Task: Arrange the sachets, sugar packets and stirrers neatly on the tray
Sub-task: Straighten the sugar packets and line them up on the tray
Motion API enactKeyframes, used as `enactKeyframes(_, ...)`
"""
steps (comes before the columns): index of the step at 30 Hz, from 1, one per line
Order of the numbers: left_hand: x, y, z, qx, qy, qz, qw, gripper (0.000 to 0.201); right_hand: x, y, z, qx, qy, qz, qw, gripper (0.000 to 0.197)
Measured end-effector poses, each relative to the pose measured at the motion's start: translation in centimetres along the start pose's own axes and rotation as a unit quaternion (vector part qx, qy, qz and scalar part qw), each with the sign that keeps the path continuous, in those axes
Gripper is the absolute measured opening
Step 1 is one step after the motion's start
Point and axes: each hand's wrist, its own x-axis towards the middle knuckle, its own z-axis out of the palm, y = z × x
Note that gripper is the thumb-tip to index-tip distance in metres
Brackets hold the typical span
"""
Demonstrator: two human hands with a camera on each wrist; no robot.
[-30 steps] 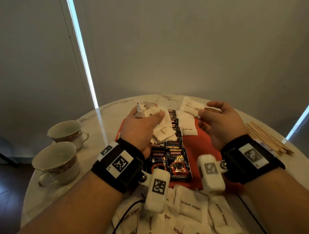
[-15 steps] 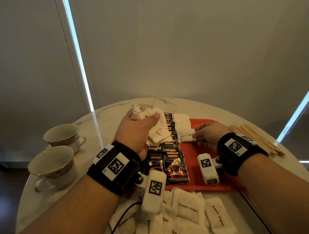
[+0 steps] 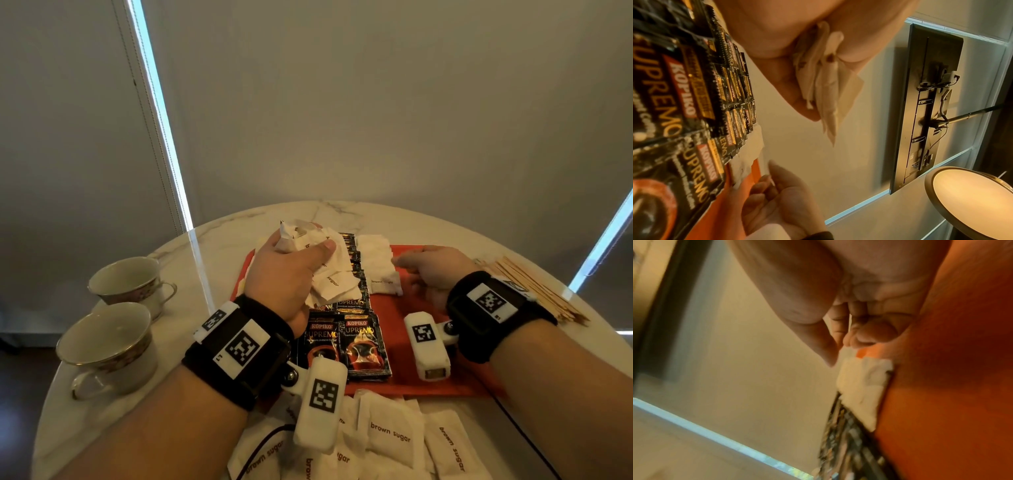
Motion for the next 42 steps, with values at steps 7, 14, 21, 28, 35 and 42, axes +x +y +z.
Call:
enactKeyframes(7,-0.3,-0.1,0.4,-0.002,0.036,0.037,0.999,0.026,-7.8,-1.9,2.5,-0.024,-0.283,-0.045,0.958,0.036)
enactKeyframes(14,-0.5,0.3,0.6,-0.043,0.059,0.031,0.997,0.022,-8.5,-0.4,3.5,0.069,-0.235,-0.113,0.963,0.02)
enactKeyframes(21,-0.4,0.5,0.4,-0.063,0.066,0.047,0.995,0.028,-8.3,0.1,3.4,0.147,-0.216,-0.123,0.958,0.017)
enactKeyframes(28,-0.6,0.6,0.3,-0.043,0.064,0.03,0.997,0.03,-8.2,-0.2,3.6,0.282,-0.199,-0.13,0.929,0.015)
enactKeyframes(35,-1.6,0.6,1.2,-0.009,-0.037,-0.055,0.998,0.014,-7.8,0.3,3.9,0.28,-0.155,-0.122,0.939,0.011)
enactKeyframes(42,-1.2,-0.3,0.9,0.084,-0.064,-0.044,0.993,0.031,-7.3,0.3,3.3,0.224,-0.122,-0.134,0.958,0.007)
